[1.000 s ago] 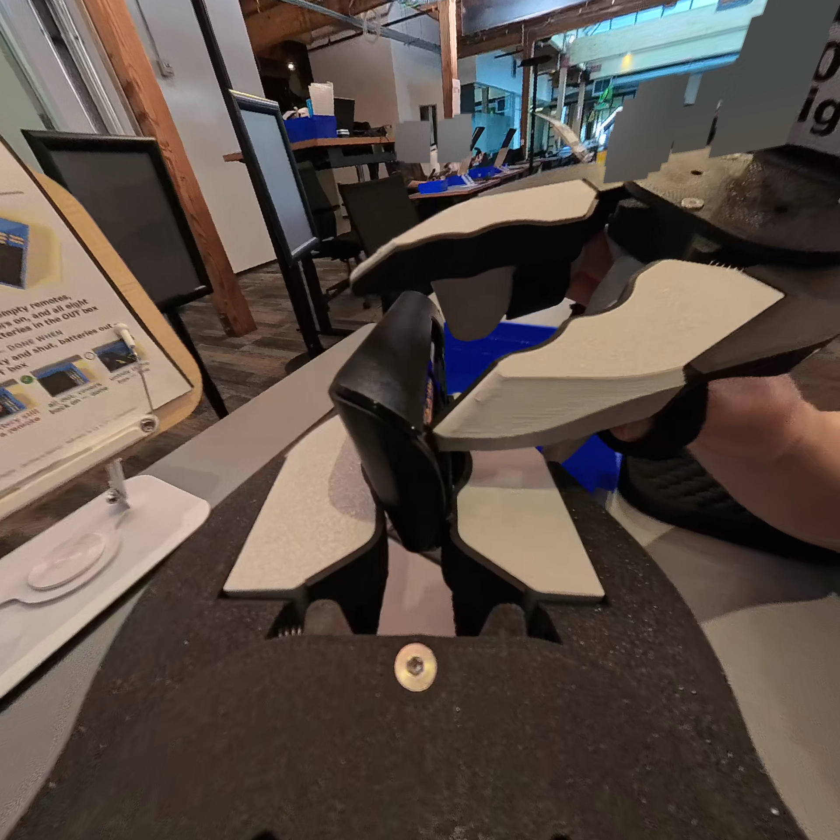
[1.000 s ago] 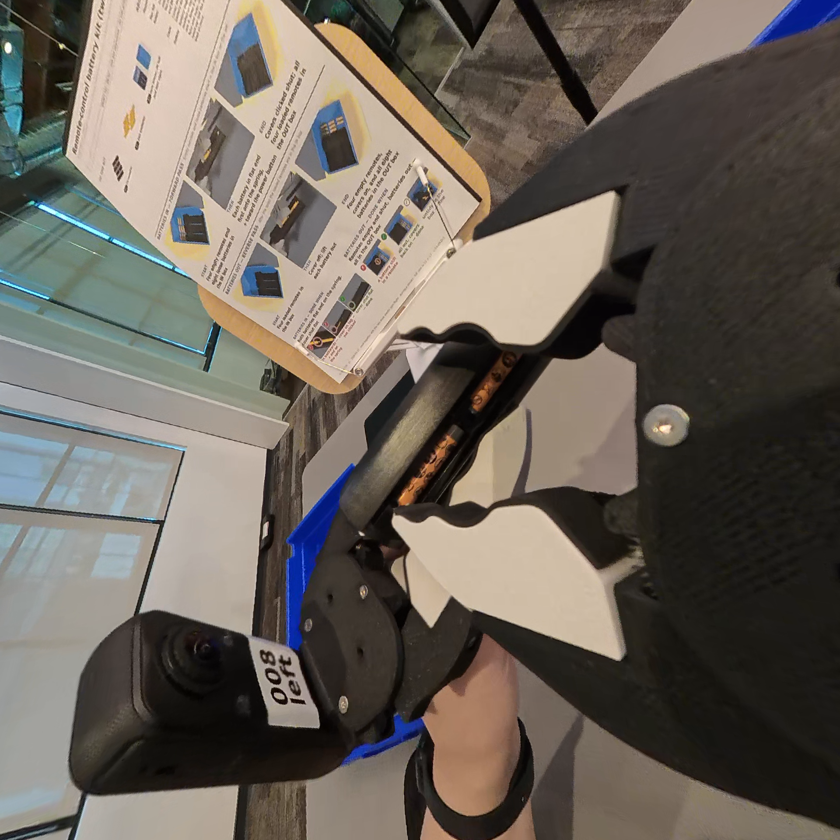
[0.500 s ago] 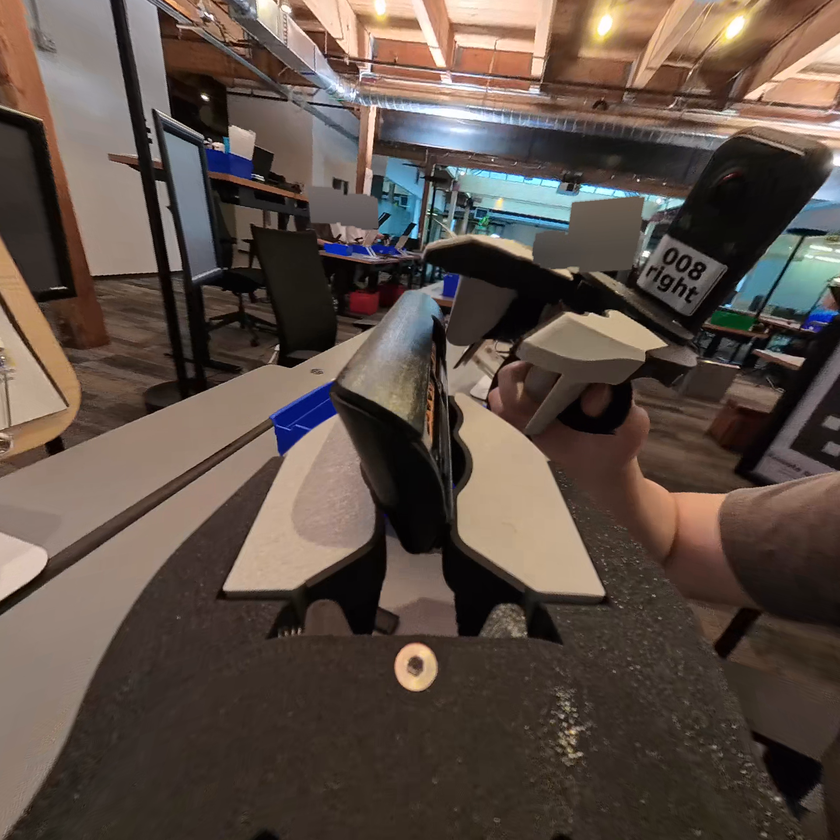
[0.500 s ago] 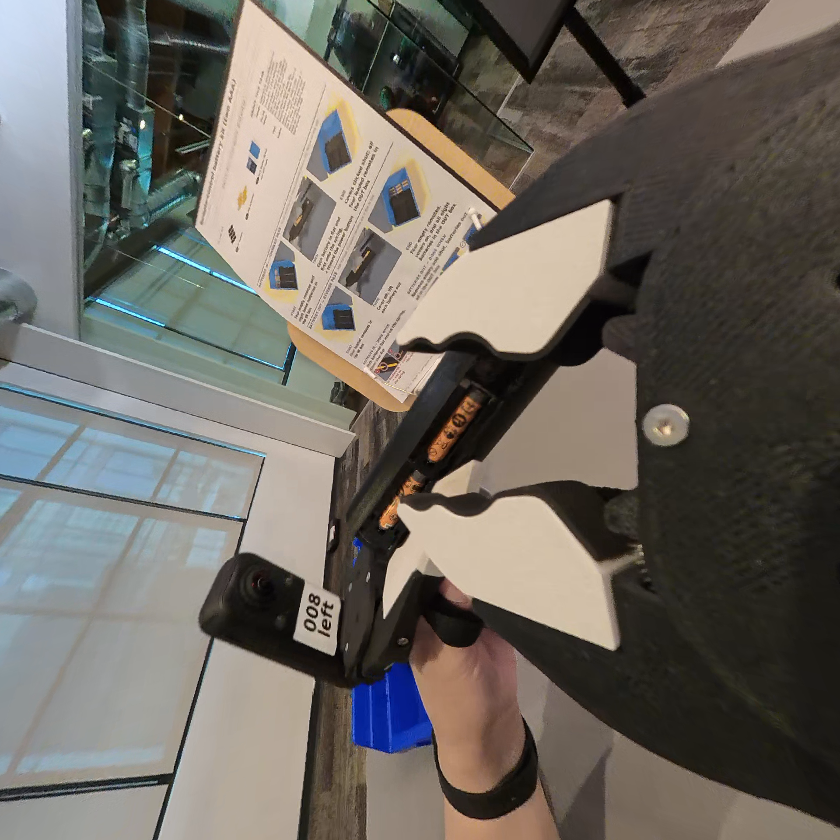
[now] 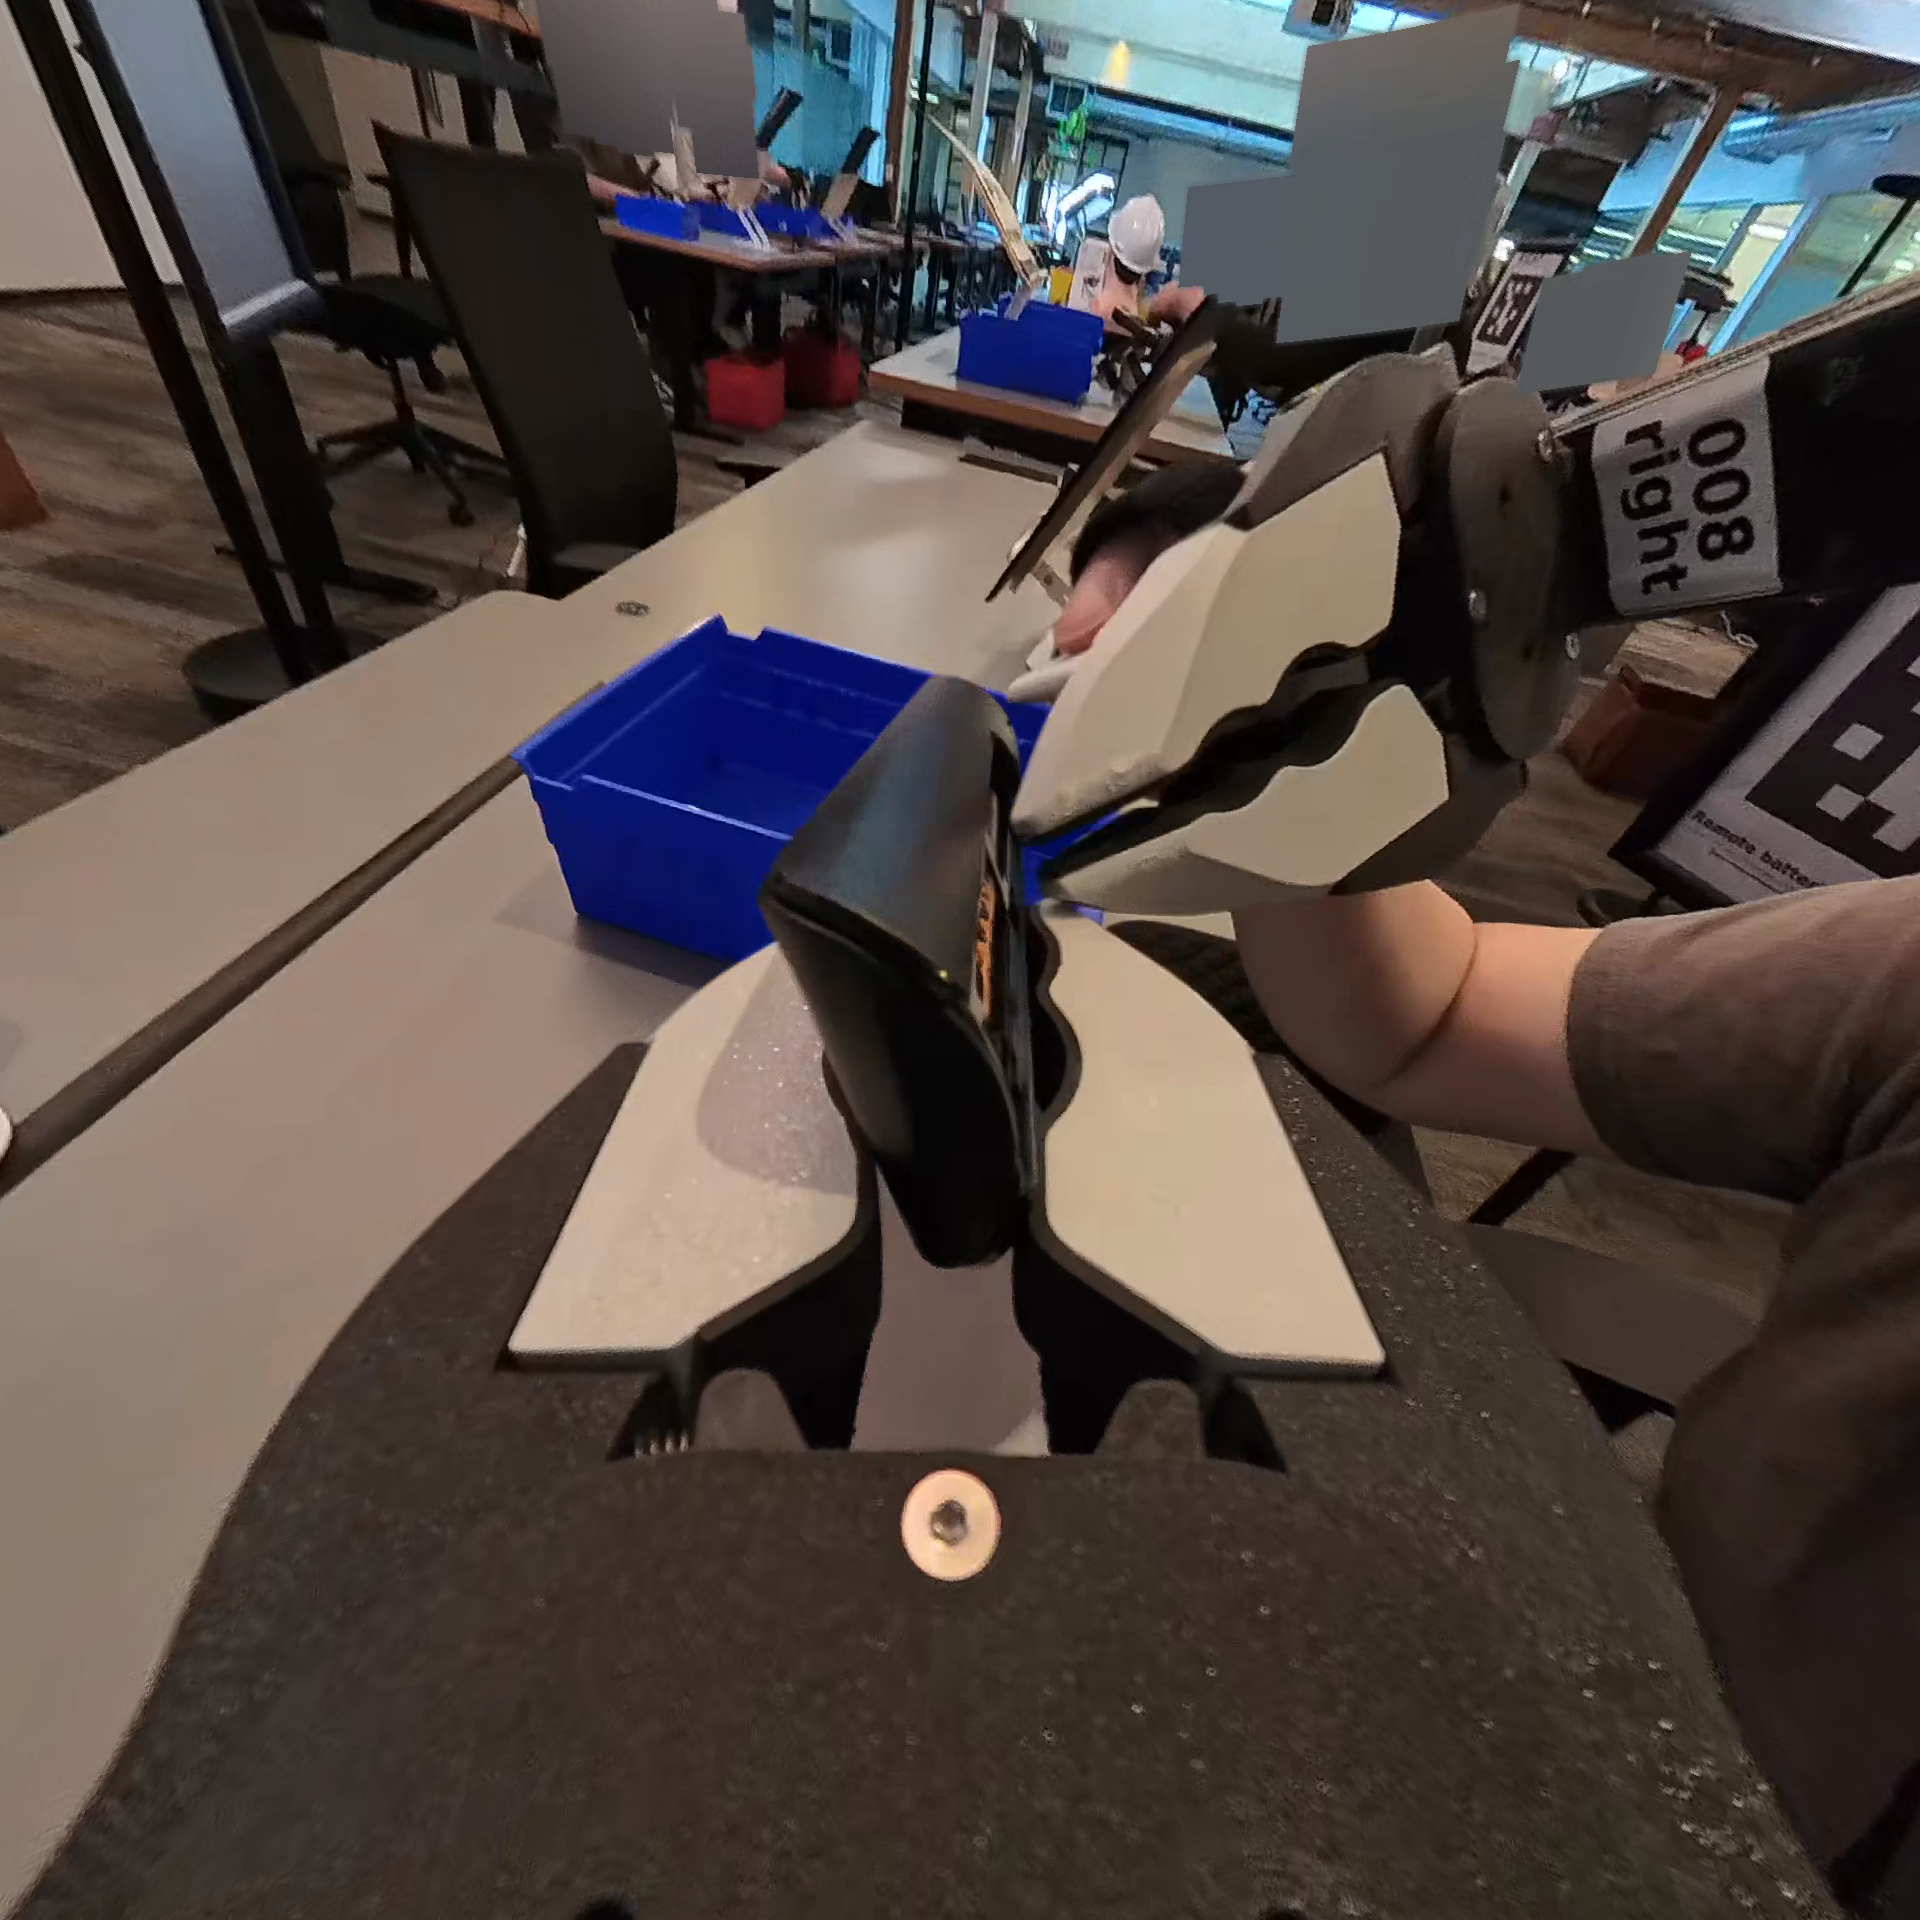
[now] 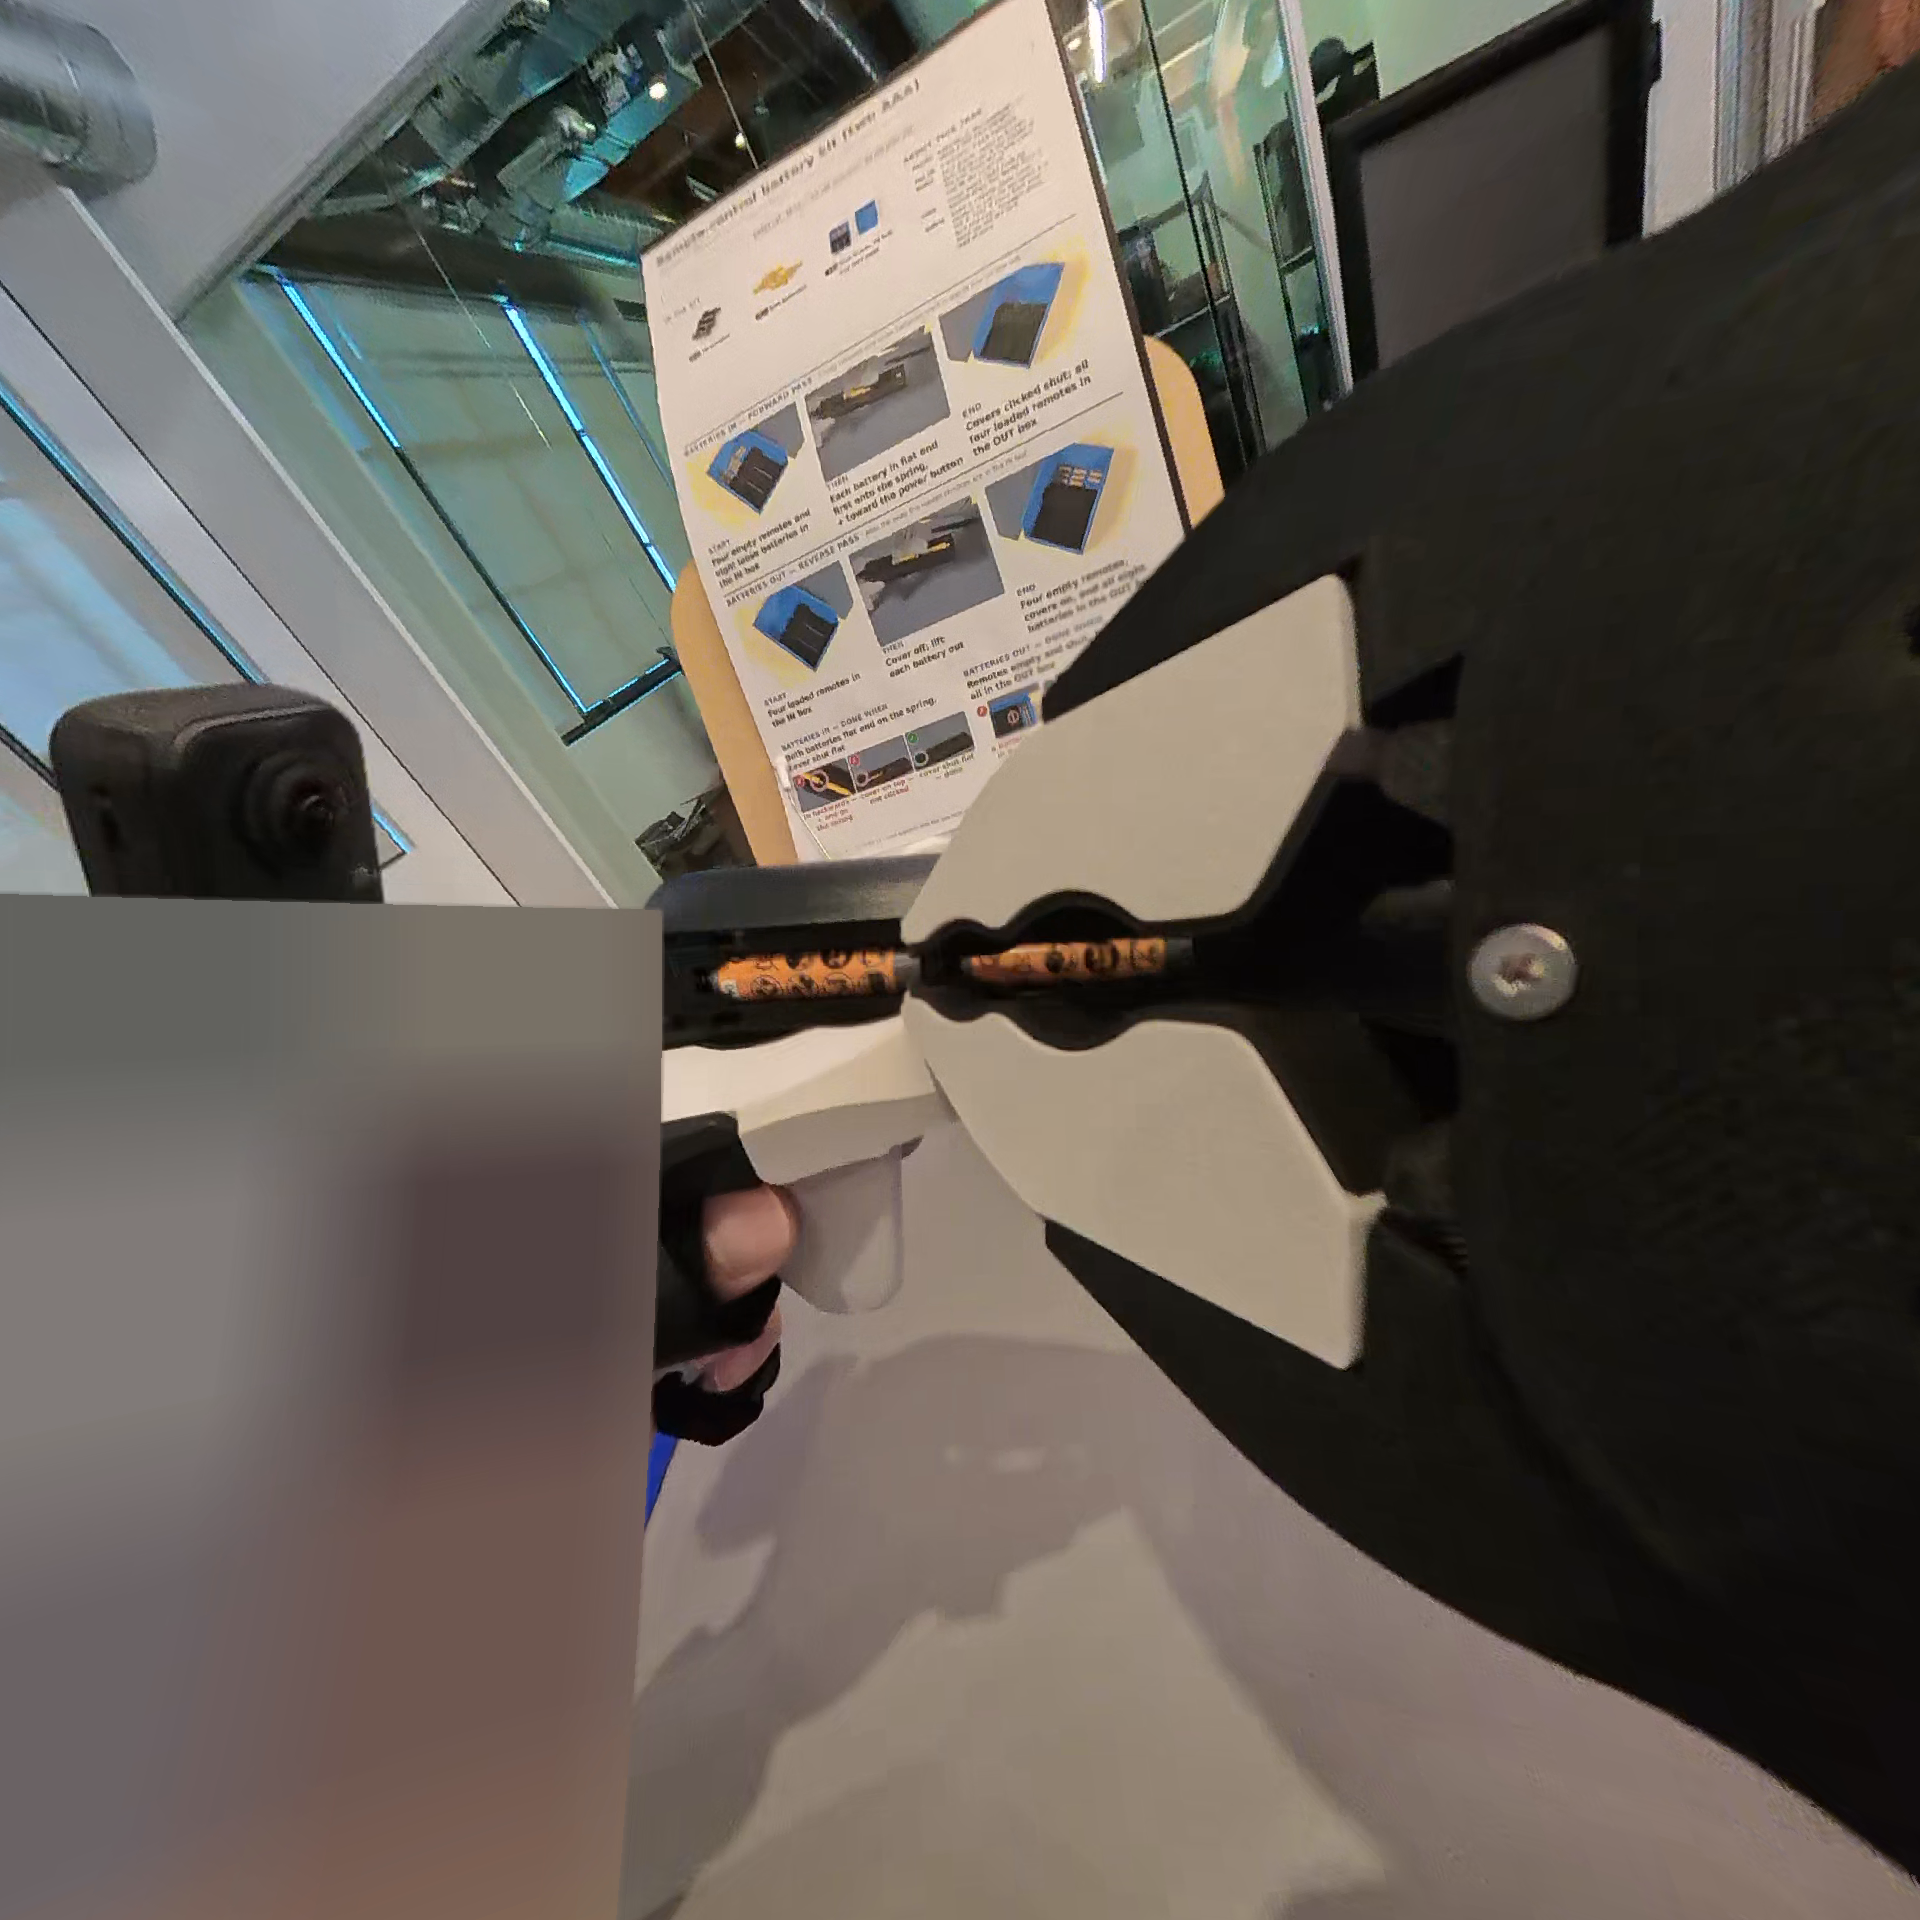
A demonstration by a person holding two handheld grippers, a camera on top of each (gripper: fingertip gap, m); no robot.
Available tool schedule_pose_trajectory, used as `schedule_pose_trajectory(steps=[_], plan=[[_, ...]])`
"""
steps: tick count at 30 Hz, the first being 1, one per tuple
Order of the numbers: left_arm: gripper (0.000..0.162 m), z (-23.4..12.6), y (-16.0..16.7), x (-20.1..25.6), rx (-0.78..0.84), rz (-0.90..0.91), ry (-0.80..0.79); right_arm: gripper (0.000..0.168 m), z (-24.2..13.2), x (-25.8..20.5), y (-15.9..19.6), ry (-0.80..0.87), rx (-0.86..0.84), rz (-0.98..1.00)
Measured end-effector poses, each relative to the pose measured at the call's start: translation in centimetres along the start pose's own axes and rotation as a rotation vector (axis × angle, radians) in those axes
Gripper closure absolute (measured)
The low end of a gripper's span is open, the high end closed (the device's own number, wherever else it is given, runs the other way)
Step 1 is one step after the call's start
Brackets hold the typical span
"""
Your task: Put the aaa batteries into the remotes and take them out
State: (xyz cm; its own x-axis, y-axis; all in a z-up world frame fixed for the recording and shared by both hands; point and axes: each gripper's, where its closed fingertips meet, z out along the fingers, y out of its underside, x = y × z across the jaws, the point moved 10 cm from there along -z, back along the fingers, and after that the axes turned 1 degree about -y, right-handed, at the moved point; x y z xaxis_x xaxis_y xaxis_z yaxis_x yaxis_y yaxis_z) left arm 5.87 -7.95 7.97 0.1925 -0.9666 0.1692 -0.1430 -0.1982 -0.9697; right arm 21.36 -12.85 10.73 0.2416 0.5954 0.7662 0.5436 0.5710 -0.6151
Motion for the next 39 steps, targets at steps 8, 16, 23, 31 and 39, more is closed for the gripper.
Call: schedule_pose_trajectory(steps=[8, 16, 23, 31, 39], plan=[[0.137, 0.8, 0.5, 0.3, -0.094, 0.012, 0.010, 0.163, 0.3, -0.3, 0.3, -0.061, -0.014, 0.002], [0.137, 1.1, 0.8, 0.3, -0.127, 0.018, -0.006, 0.164, 0.4, -0.2, 0.7, -0.094, -0.021, 0.025], [0.137, -1.3, -0.7, -0.2, 0.182, 0.086, -0.086, 0.157, -3.5, 4.8, 2.1, 0.309, 0.292, 0.451], [0.136, -4.2, -1.6, -0.5, 0.495, 0.130, -0.176, 0.107, -2.2, 6.2, 7.3, 0.200, 0.661, 1.190], [0.135, -1.6, -0.3, -0.7, 0.458, 0.013, 0.003, 0.140, 2.3, 2.7, 7.8, -0.284, 1.062, 1.495]])
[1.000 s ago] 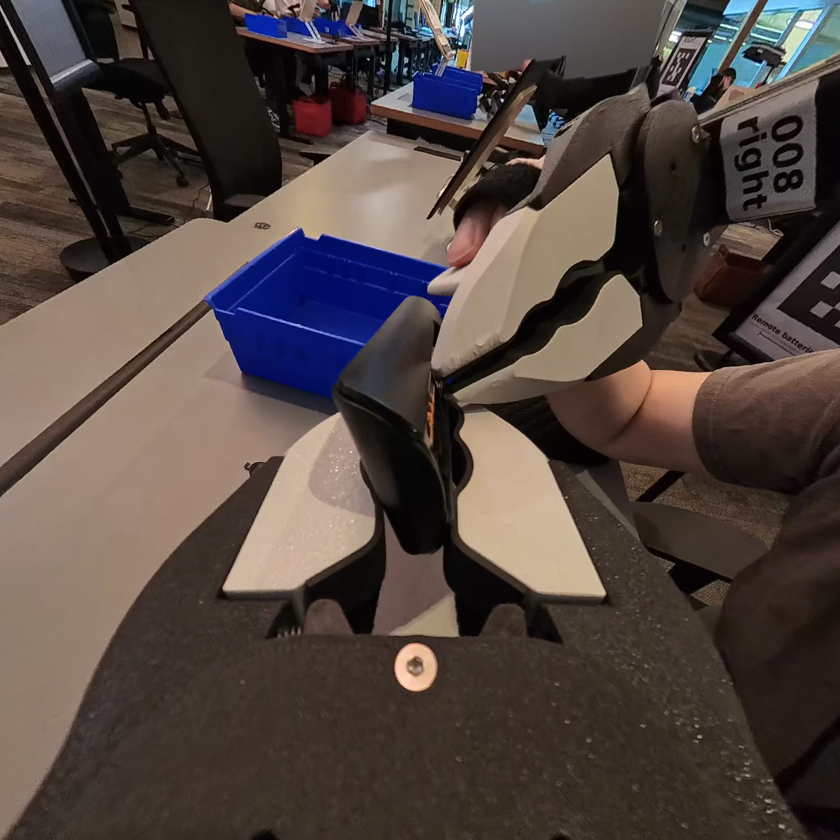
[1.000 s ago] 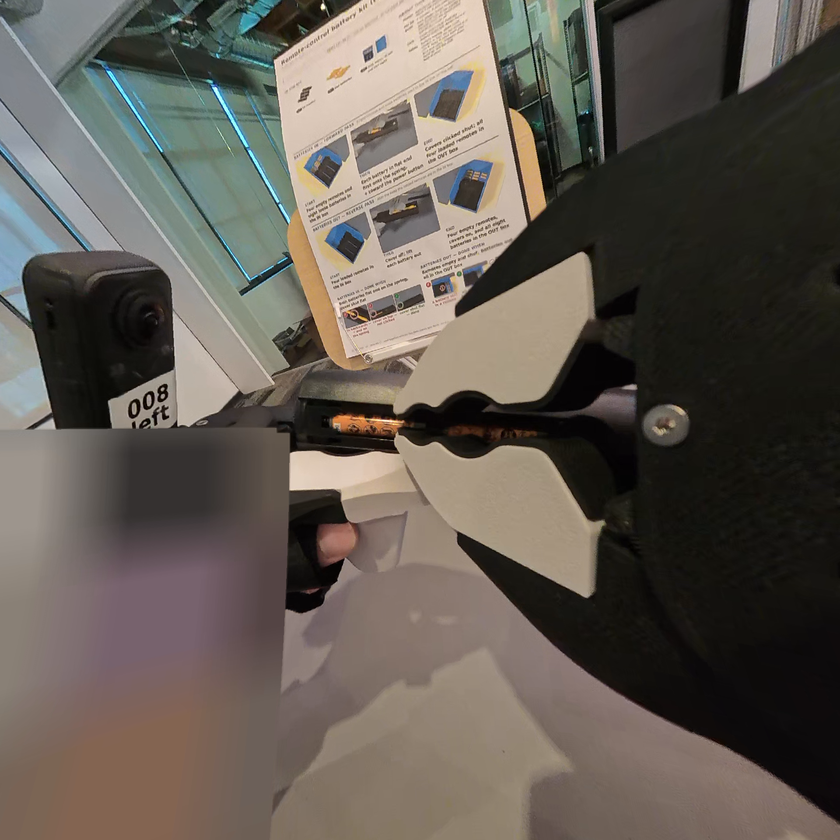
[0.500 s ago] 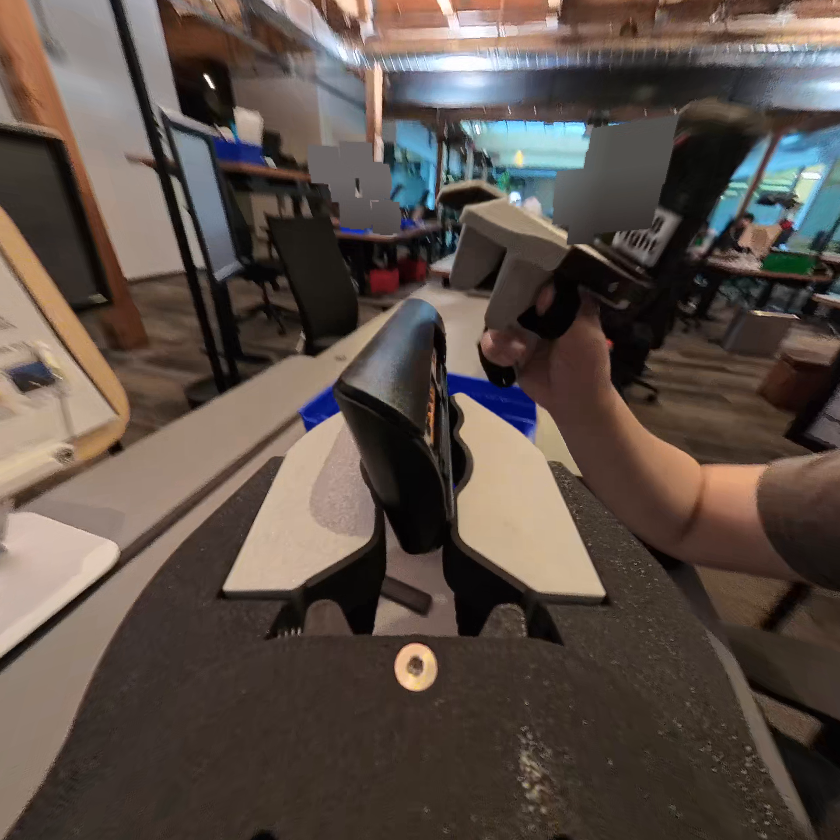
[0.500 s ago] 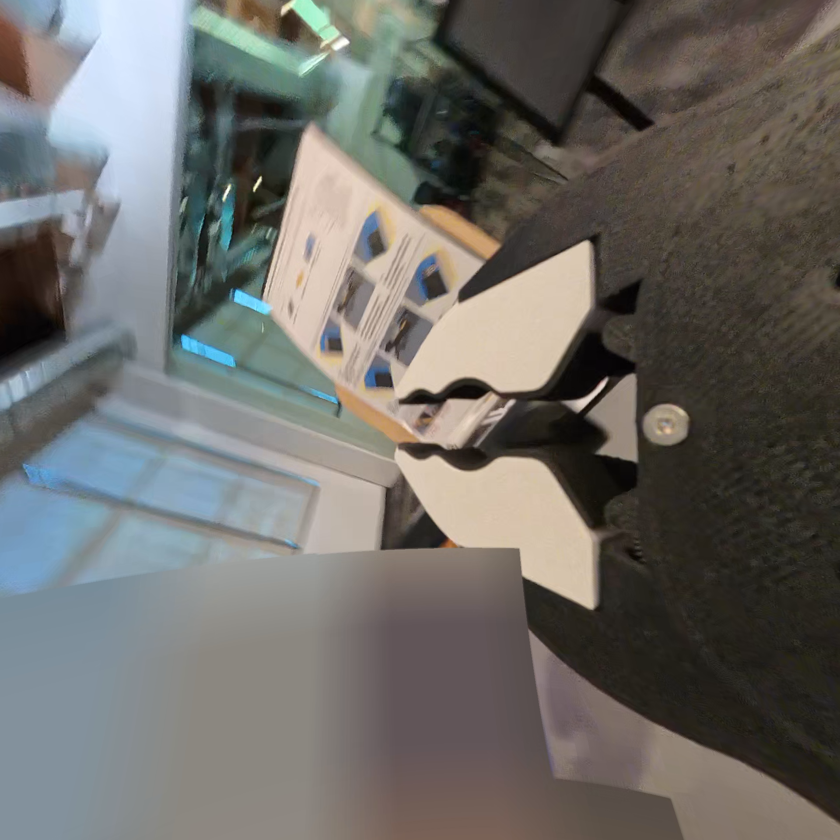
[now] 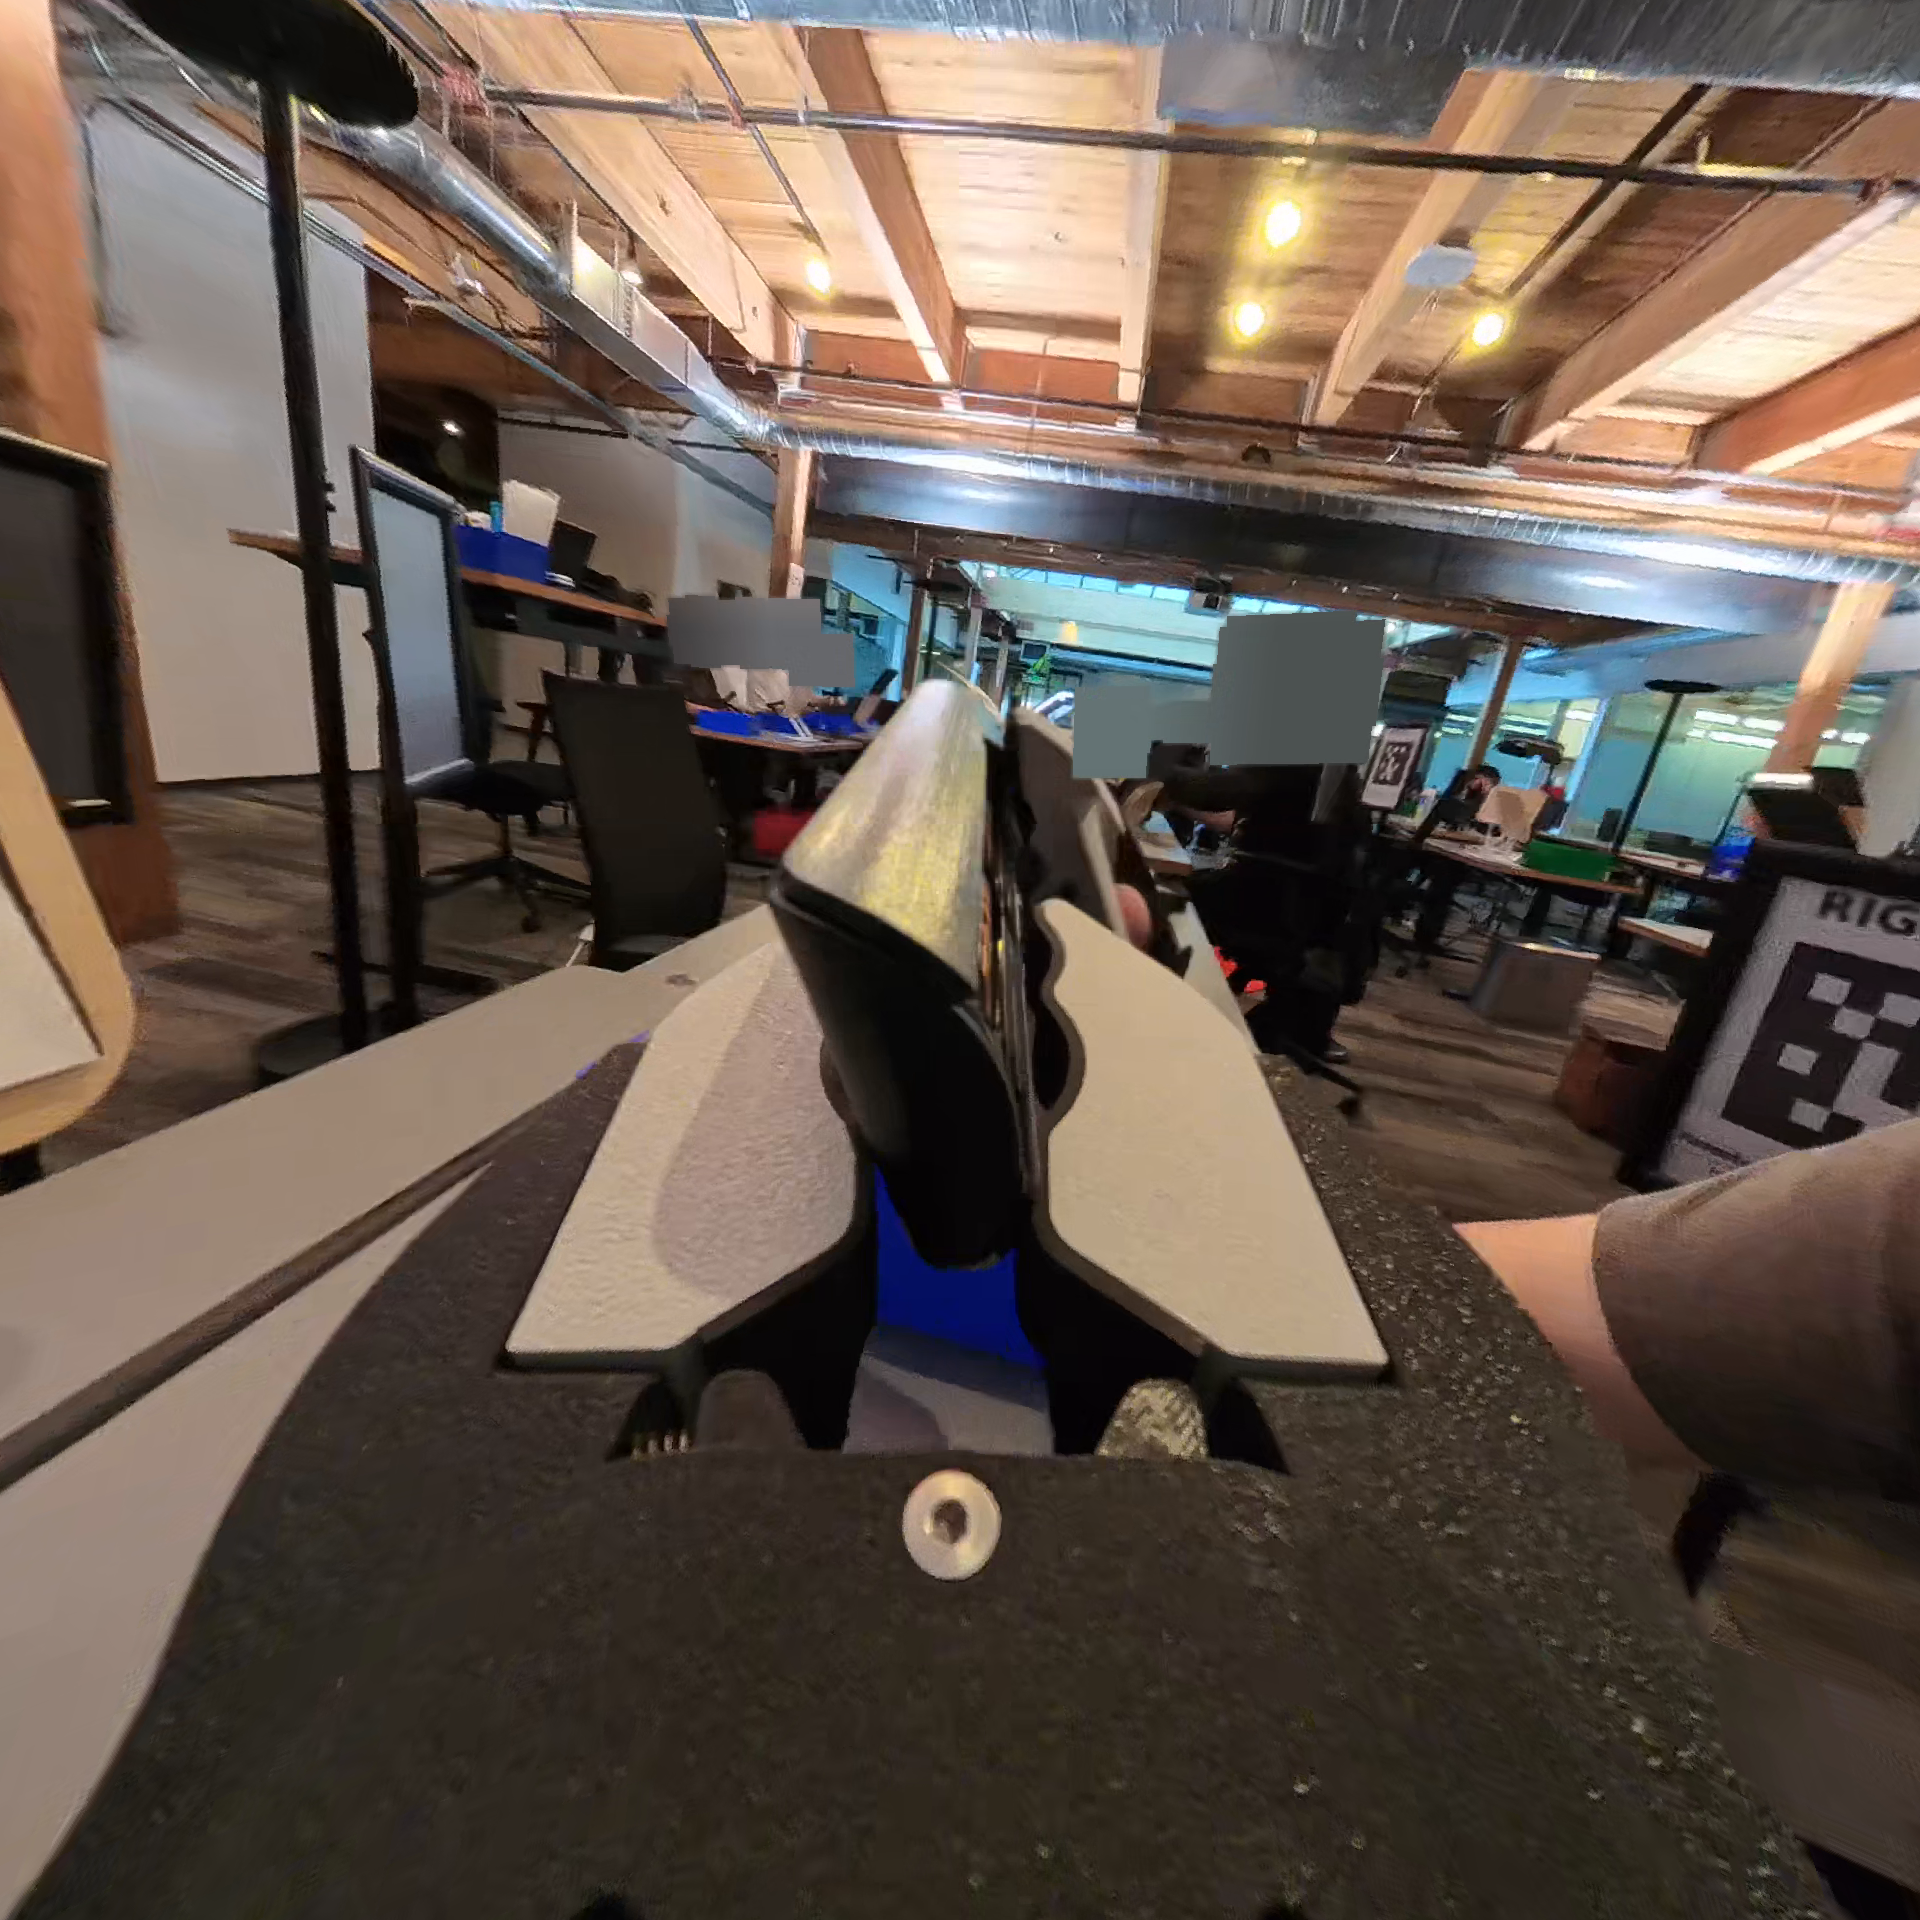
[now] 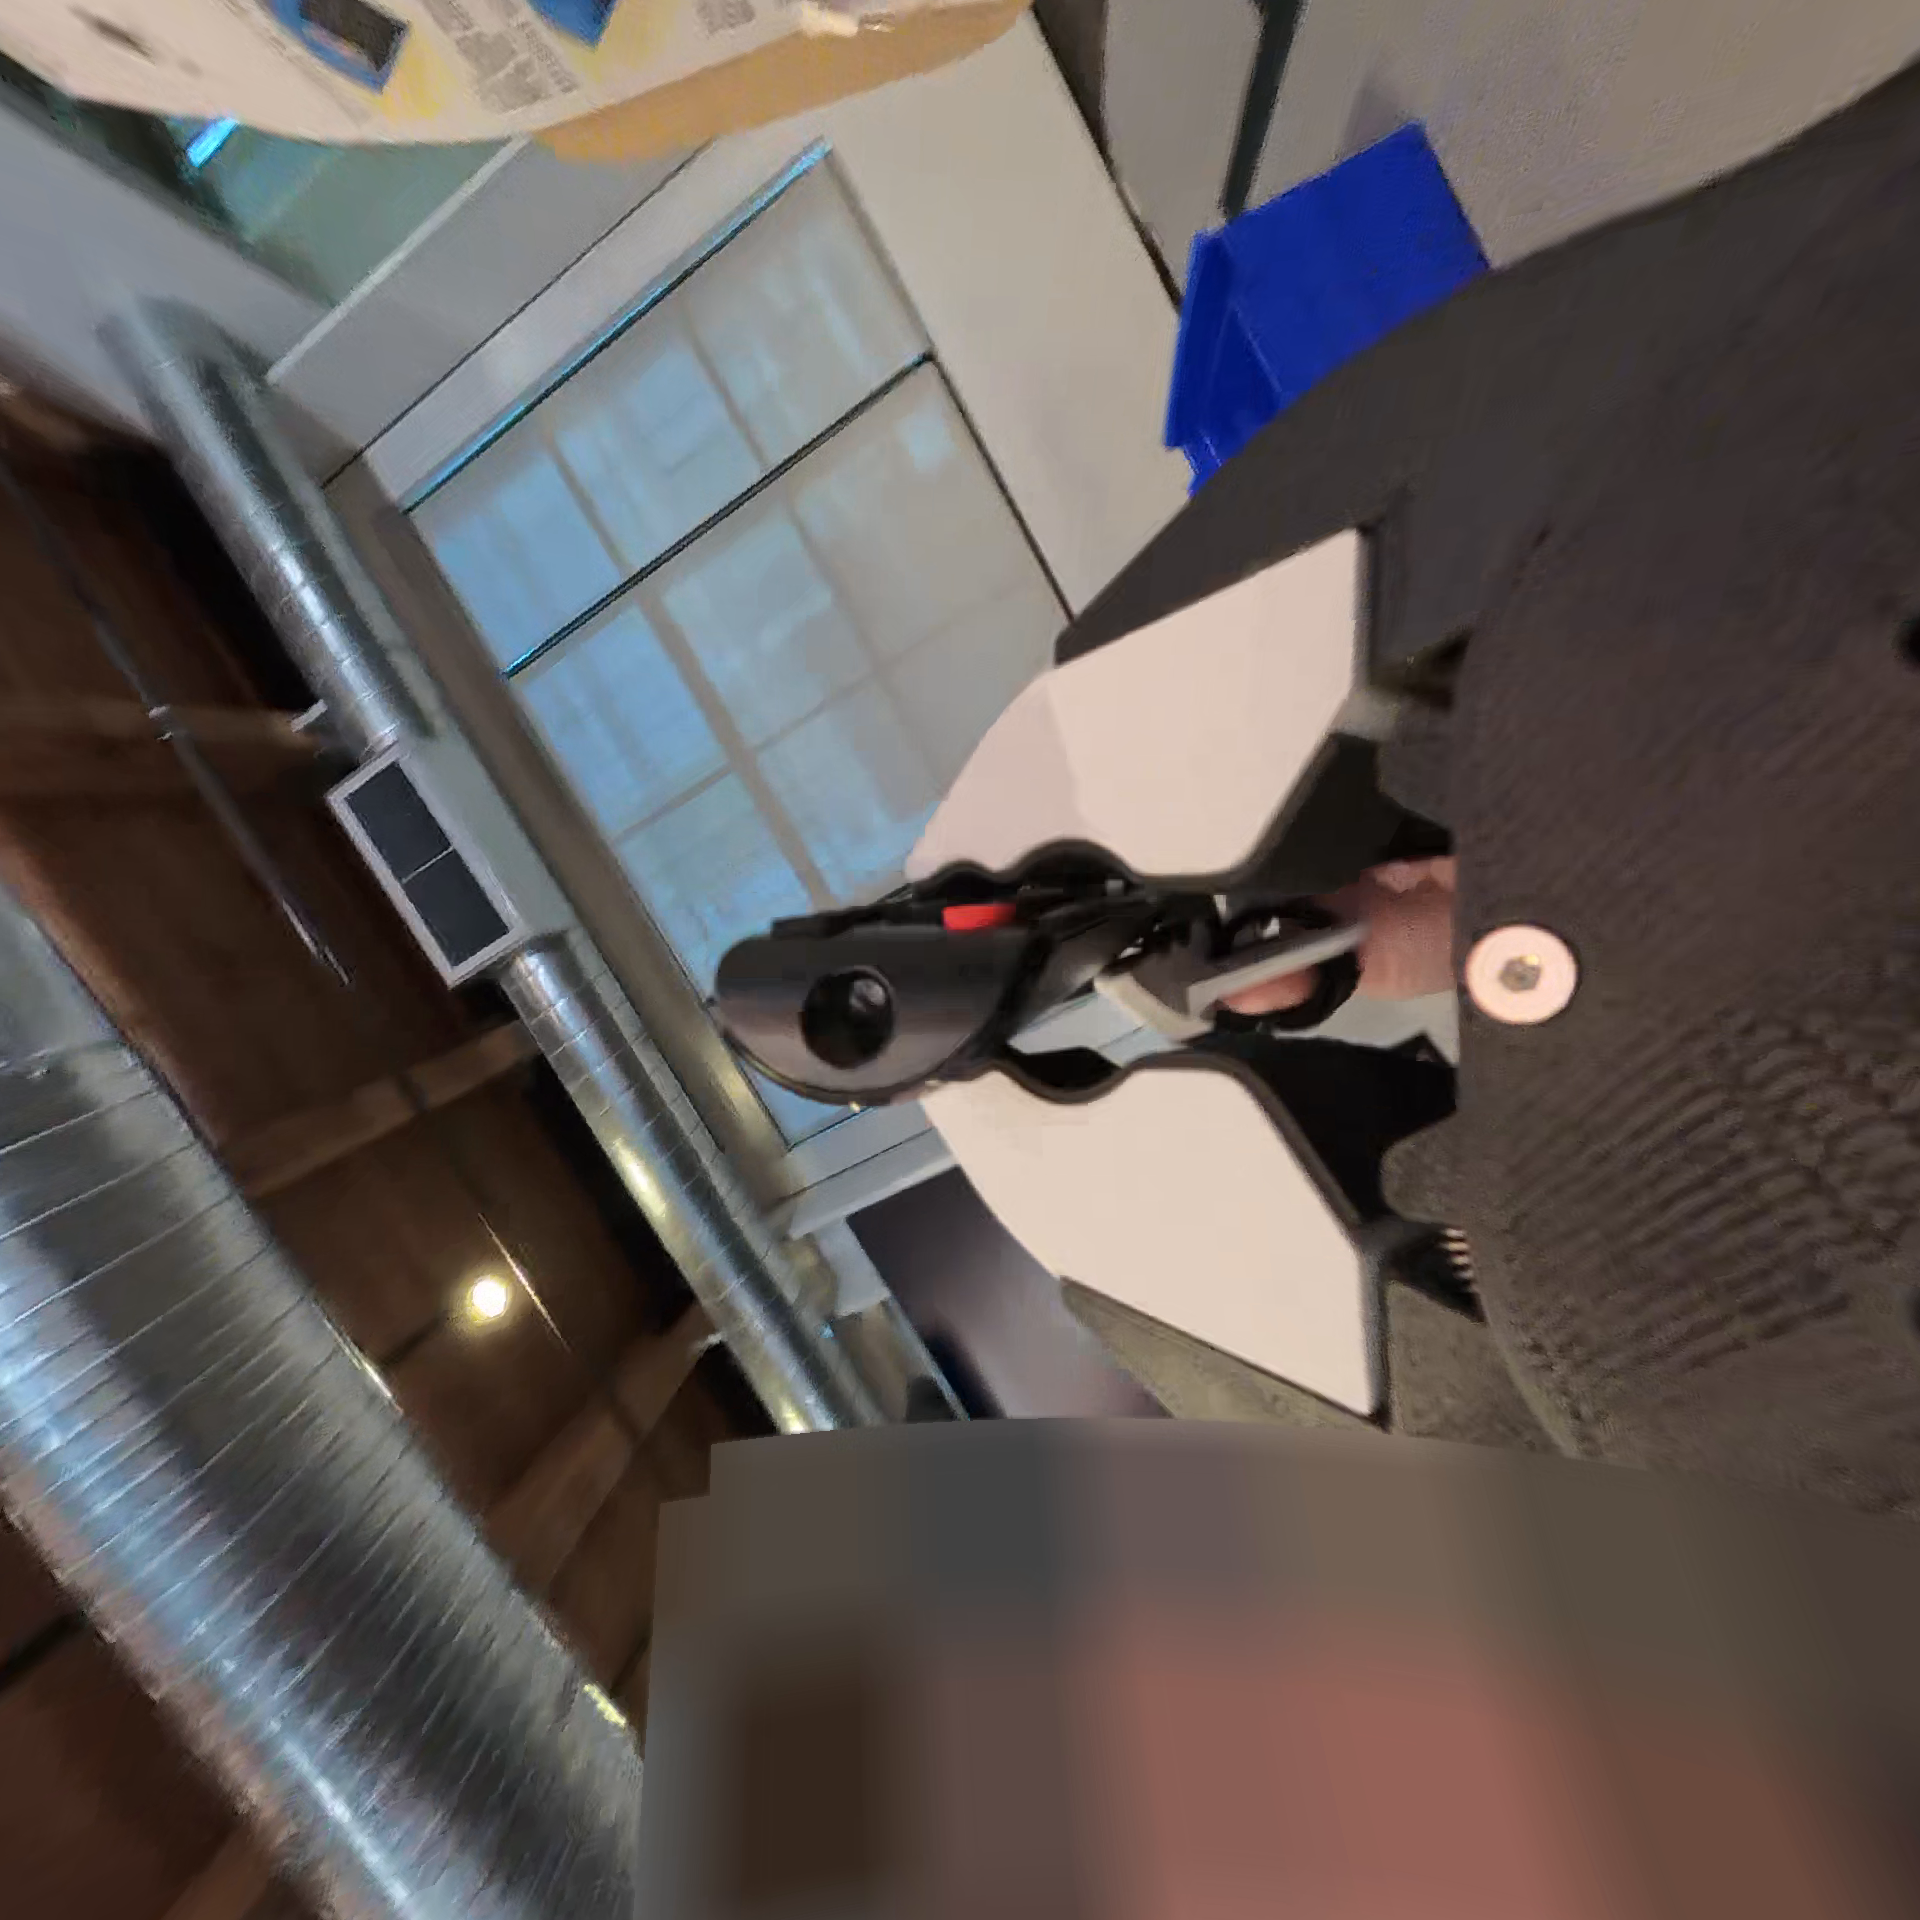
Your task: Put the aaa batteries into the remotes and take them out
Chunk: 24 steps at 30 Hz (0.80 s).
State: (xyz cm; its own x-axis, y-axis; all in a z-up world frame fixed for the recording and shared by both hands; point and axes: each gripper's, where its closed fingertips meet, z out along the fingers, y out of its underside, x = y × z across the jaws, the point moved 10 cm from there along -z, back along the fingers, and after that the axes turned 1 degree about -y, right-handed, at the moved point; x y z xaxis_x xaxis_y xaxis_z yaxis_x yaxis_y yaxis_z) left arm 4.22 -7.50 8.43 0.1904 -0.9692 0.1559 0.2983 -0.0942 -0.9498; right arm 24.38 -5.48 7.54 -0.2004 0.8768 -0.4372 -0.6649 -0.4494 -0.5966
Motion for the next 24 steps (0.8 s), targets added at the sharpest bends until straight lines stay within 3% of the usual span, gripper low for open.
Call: schedule_pose_trajectory(steps=[4, 7, 10, 13, 16, 19, 23, 24], plan=[[0.129, 0.5, 0.3, -0.4, -0.133, 0.036, 0.019, 0.142, -0.4, -0.2, -1.9, 0.052, -0.106, -0.091], [0.117, 0.4, -0.1, -0.9, -0.272, 0.030, 0.049, 0.142, -0.6, -0.4, -3.9, 0.116, -0.300, -0.088], [0.117, 0.1, -0.2, -1.1, -0.334, 0.051, 0.069, 0.142, -0.7, -0.7, -4.5, 0.233, -0.536, -0.141], [0.118, 0.5, 0.7, -1.4, -0.387, 0.046, 0.073, 0.143, -0.3, -0.9, -3.7, 0.265, -0.665, -0.154], [0.118, 1.3, 2.4, -1.4, -0.464, 0.001, 0.125, 0.143, 0.1, -0.8, -2.7, 0.234, -0.717, -0.096], [0.137, 1.9, 3.7, -1.0, -0.578, -0.018, 0.223, 0.143, 0.5, -1.1, -1.9, 0.225, -0.794, -0.132], [0.141, 1.8, 3.1, -0.9, -0.463, -0.032, 0.208, 0.137, 1.0, -1.7, -2.1, 0.176, -0.649, -0.189], [0.141, 1.7, 2.6, -1.1, -0.412, -0.052, 0.198, 0.121, 1.1, -1.7, -2.3, 0.177, -0.586, -0.203]])
